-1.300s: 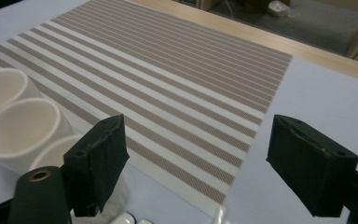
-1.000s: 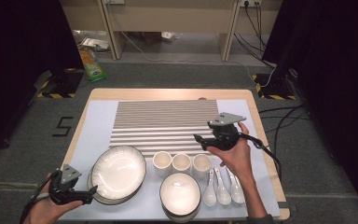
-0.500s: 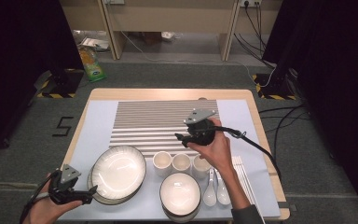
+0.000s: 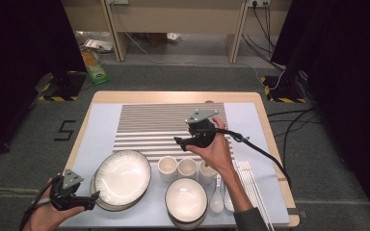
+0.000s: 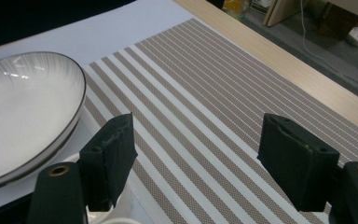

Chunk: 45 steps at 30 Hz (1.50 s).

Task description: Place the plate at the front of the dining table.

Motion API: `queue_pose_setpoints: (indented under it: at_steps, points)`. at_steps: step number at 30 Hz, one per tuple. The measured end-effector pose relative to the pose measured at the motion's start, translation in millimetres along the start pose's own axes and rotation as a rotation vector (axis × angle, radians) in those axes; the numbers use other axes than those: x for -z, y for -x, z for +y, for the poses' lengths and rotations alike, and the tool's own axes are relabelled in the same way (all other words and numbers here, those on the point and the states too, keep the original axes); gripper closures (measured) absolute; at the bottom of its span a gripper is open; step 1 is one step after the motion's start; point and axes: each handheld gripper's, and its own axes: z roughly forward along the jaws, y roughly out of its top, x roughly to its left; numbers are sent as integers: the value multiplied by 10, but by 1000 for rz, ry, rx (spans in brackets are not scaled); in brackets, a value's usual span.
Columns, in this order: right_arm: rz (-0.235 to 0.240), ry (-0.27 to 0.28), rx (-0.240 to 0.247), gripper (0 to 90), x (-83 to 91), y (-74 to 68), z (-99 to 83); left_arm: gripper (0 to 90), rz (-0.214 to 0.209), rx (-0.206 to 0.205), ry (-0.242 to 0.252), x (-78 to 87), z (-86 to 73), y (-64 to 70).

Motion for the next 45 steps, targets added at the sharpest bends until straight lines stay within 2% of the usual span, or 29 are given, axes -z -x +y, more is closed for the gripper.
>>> queue_pose_setpoints:
  at_steps: [3,6,8,10,12,20,21,22,23,28,30,37,41,43,45]
  points:
    - [44,15,-37,255,-37,-13,27,45,-2,1,-1,-3,1,-5]
    - [40,-5,-17,228,-80,-86,82,48,8,-2,4,-5,5,15]
    - [77,-9,-11,245,-124,-137,127,50,11,-6,4,-8,9,22]
    - [89,-13,-5,241,-162,-188,170,61,15,-16,0,-26,15,44]
    - [125,-12,-17,255,-224,-234,208,68,18,-23,-1,-37,14,58]
    - [162,-85,5,272,-458,-381,278,77,20,-29,-2,-48,16,67]
    - [190,-92,2,305,-527,-409,291,77,19,-29,-3,-48,18,67]
    - [190,-92,2,305,-527,-409,291,78,19,-29,-3,-48,18,67]
    - [220,-103,-13,324,-587,-426,286,78,23,-33,-2,-46,18,71]
    - [225,-132,-1,343,-677,-435,252,78,26,-35,-2,-47,21,73]
    - [240,-138,-14,359,-701,-444,249,78,28,-40,-4,-44,22,77]
    - [247,-167,-32,419,-769,-466,225,78,34,-41,-9,-40,31,85]
    - [249,-200,8,460,-825,-544,262,78,41,-46,-5,-40,35,91]
    - [261,-214,-2,481,-860,-591,301,79,45,-52,-5,-38,43,92]
    - [249,-229,20,495,-907,-618,326,80,44,-53,-2,-37,41,95]
